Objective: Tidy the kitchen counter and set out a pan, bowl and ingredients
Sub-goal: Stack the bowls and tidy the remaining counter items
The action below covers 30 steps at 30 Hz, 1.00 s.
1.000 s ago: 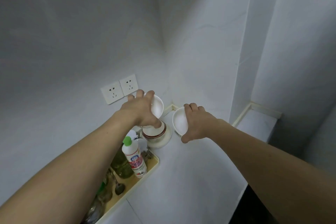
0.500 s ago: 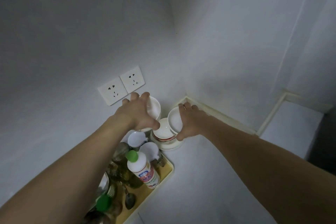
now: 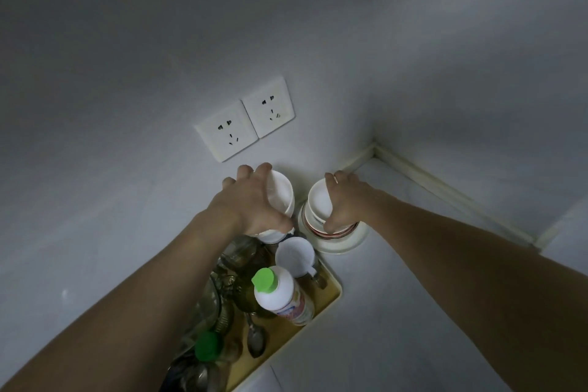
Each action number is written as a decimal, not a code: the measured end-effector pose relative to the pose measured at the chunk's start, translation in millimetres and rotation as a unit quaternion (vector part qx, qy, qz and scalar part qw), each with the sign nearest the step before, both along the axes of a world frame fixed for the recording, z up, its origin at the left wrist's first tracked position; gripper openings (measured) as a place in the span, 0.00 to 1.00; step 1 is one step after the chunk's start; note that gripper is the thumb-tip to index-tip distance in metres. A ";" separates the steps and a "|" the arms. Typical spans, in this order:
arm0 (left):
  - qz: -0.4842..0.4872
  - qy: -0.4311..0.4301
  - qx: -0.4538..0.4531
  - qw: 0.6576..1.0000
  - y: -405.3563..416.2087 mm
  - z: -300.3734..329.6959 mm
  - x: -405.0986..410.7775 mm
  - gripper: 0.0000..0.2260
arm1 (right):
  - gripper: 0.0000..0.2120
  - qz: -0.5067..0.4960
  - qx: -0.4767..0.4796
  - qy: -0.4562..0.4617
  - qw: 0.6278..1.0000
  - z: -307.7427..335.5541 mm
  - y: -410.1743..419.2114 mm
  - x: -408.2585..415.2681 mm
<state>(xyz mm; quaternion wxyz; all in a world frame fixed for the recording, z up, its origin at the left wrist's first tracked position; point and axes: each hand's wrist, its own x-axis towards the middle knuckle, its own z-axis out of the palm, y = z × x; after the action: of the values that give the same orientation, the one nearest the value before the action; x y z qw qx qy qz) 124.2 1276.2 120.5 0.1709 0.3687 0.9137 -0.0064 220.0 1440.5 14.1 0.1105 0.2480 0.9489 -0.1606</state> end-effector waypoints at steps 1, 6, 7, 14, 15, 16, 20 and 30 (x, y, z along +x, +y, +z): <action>0.005 -0.004 -0.002 1.000 -1.6 -2.6 -2.5 0.51 | 0.56 0.004 0.000 -0.004 1.000 -2.9 -0.3 -3.9; 0.033 -0.011 -0.017 0.999 -7.8 -16.5 -16.4 0.50 | 0.55 0.022 -0.007 -0.024 0.999 -16.6 1.3 -18.3; 0.037 -0.014 -0.020 0.999 -7.8 -19.0 -18.8 0.50 | 0.55 0.023 -0.010 -0.028 0.999 -19.1 1.9 -19.9; 0.055 -0.026 -0.028 0.998 -7.7 -33.1 -22.7 0.50 | 0.57 0.023 -0.009 -0.039 0.999 -29.7 4.0 -25.2; 0.055 -0.026 -0.029 0.998 -6.5 -34.6 -21.9 0.50 | 0.57 0.022 -0.010 -0.032 0.999 -31.0 4.6 -24.4; 0.054 -0.025 -0.029 0.998 -5.6 -36.1 -20.6 0.50 | 0.58 0.021 -0.009 -0.025 0.999 -33.1 4.2 -23.2; 0.045 -0.028 -0.027 0.998 6.3 -37.2 -14.5 0.49 | 0.63 0.032 -0.007 0.011 0.999 -41.9 3.1 -12.9; 0.012 -0.029 0.008 0.999 66.1 -34.0 1.4 0.47 | 0.67 -0.048 -0.020 0.038 0.998 -68.3 28.2 77.7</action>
<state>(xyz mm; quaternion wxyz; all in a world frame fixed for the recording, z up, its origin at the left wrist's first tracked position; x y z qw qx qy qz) 125.6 1342.4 86.5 0.1947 0.3593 0.9126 0.0141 297.7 1468.7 -54.2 0.0712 0.2847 0.9361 -0.1939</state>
